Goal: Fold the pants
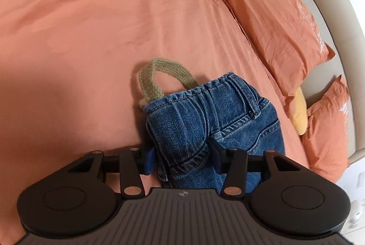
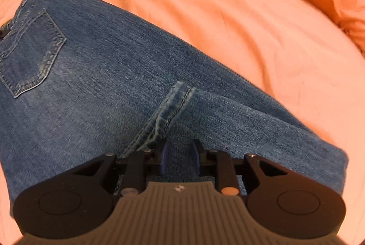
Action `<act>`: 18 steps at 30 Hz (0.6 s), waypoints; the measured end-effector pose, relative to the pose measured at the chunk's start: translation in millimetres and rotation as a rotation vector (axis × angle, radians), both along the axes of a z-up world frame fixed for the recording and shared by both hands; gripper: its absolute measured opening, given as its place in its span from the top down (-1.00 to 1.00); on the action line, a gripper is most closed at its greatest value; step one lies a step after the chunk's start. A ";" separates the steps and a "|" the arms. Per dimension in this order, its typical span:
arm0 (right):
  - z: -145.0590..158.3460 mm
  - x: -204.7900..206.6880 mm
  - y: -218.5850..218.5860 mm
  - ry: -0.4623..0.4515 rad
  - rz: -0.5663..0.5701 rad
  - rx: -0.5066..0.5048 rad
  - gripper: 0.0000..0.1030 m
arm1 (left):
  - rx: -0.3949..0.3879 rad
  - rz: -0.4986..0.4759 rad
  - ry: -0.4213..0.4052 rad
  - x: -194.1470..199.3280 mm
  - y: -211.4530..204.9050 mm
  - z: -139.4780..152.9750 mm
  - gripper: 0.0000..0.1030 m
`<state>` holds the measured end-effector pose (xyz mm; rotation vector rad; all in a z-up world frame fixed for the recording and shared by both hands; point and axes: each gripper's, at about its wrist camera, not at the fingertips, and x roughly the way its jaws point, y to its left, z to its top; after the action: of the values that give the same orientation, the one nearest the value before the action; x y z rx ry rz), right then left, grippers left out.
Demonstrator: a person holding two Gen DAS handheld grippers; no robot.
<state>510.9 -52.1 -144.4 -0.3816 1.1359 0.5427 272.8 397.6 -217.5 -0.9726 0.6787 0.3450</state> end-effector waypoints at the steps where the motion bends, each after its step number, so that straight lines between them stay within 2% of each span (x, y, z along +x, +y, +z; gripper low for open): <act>1: -1.9 3.2 -0.1 0.015 -0.013 0.005 0.59 | 0.028 -0.001 0.006 1.7 -3.2 1.3 -0.08; 5: -4.6 10.5 -3.0 0.040 -0.050 0.030 0.59 | 0.135 0.003 0.055 10.6 -16.7 8.9 -0.05; 6: -4.9 10.3 -2.8 0.036 -0.052 0.030 0.59 | 0.156 0.009 0.071 12.4 -20.6 11.9 0.08; 7: -4.8 10.1 -2.5 0.032 -0.054 0.028 0.59 | 0.177 0.010 0.086 14.4 -24.8 16.3 0.09; 10: -0.9 7.1 -7.0 0.020 -0.065 0.027 0.62 | 0.244 0.013 0.123 17.1 -35.1 33.9 0.31; 16: 18.6 -8.9 -29.4 -0.020 -0.124 0.092 0.61 | 0.375 -0.029 0.090 7.8 -54.3 80.5 0.61; 18: 27.2 -16.7 -41.4 -0.025 -0.138 0.115 0.61 | 0.430 -0.052 0.074 7.5 -66.2 99.6 0.62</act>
<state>494.1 -93.5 -117.2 -0.2084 1.0925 0.4776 280.3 331.5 -117.8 -0.5346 0.6607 0.4607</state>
